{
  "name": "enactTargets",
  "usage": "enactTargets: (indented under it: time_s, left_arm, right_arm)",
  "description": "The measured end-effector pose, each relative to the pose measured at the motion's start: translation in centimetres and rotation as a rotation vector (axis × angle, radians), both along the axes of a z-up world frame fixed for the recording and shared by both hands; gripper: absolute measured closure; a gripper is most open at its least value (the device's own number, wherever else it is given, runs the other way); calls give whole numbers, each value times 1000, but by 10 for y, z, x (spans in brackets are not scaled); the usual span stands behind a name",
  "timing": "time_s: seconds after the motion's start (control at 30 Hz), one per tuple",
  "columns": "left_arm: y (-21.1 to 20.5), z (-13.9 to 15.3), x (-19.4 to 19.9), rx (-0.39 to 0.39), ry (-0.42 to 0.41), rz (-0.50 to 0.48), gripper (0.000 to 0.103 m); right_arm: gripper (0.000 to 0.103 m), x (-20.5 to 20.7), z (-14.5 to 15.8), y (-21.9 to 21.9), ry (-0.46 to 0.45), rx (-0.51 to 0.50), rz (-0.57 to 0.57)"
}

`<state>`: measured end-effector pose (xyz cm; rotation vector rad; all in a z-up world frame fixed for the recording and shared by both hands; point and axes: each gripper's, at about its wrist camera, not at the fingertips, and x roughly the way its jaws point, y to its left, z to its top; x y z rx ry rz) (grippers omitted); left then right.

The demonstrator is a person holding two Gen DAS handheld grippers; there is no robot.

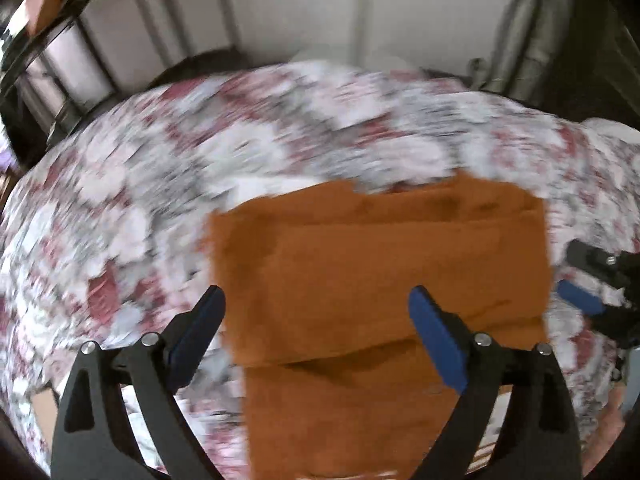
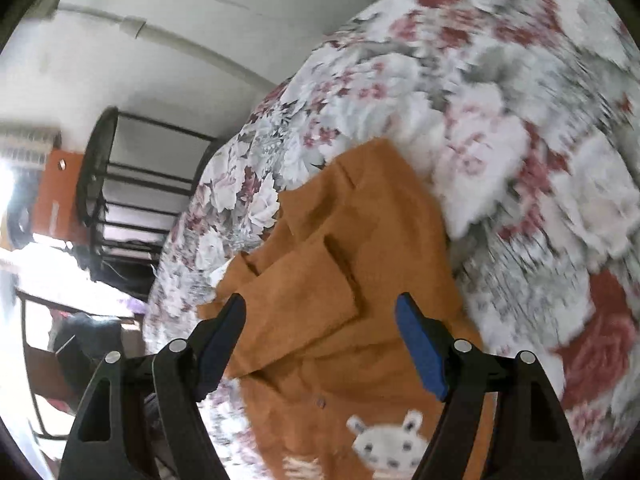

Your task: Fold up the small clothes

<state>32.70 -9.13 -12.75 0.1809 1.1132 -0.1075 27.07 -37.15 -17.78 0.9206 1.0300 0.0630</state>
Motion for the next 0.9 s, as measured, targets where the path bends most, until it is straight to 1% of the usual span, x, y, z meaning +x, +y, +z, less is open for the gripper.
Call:
enactTargets:
  time_s: [0.03, 0.1, 0.23, 0.27, 0.37, 0.4, 0.43, 0.47, 0.57, 0.6, 0.63, 0.67, 0.7, 0.73, 0.77, 0.8, 0.83, 0.87, 0.9]
  left_arm:
    - [9, -2, 2, 6, 5, 20, 13]
    - [35, -9, 9, 15, 28, 71, 13]
    - [72, -25, 23, 12, 89, 151, 13]
    - [78, -29, 26, 13, 105, 168, 13]
    - [88, -43, 33, 0, 164, 207, 13]
    - [89, -50, 36, -6, 189, 210, 13]
    - [89, -54, 37, -2, 200, 212, 13]
    - [87, -58, 38, 15, 203, 217, 13]
    - [83, -60, 39, 42, 182, 220, 13]
    - [81, -59, 40, 40, 175, 220, 13]
    - [79, -58, 40, 38, 168, 217, 13]
    - [75, -58, 40, 44, 166, 213, 12]
    - [73, -60, 40, 61, 166, 213, 12]
    - [70, -62, 41, 75, 165, 213, 12]
    - [68, -64, 40, 84, 163, 212, 12]
    - [66, -65, 40, 92, 162, 208, 12]
    - [64, -65, 40, 96, 158, 205, 12]
    - [63, -64, 40, 98, 153, 202, 12]
    - [62, -62, 39, 93, 147, 198, 12]
  right_arm:
    - [34, 6, -3, 3, 1, -1, 9]
    - [39, 15, -9, 11, 5, -13, 34]
    - [40, 29, -21, 28, 25, -131, 92]
    - [40, 32, -25, 34, 28, -179, 116]
    - [40, 35, -28, 49, 24, -271, 170]
    - [50, 36, -27, 54, 17, -299, 189]
    - [79, 36, -24, 58, 8, -324, 211]
    - [91, 35, -18, 62, -13, -346, 229]
    - [94, 28, 11, 62, -90, -388, 224]
    - [99, 26, 17, 58, -97, -408, 213]
    - [99, 26, 19, 53, -91, -422, 195]
    - [101, 26, 15, 42, -58, -439, 161]
    - [102, 25, 4, 29, -11, -433, 125]
    - [102, 25, -3, 21, 16, -423, 107]
    - [102, 24, -13, 12, 53, -397, 85]
    - [102, 24, -24, 3, 78, -327, 78]
    - [99, 22, -29, -2, 81, -258, 79]
    - [97, 21, -34, -5, 82, -148, 65]
    - [86, 21, -36, -6, 71, -94, 55]
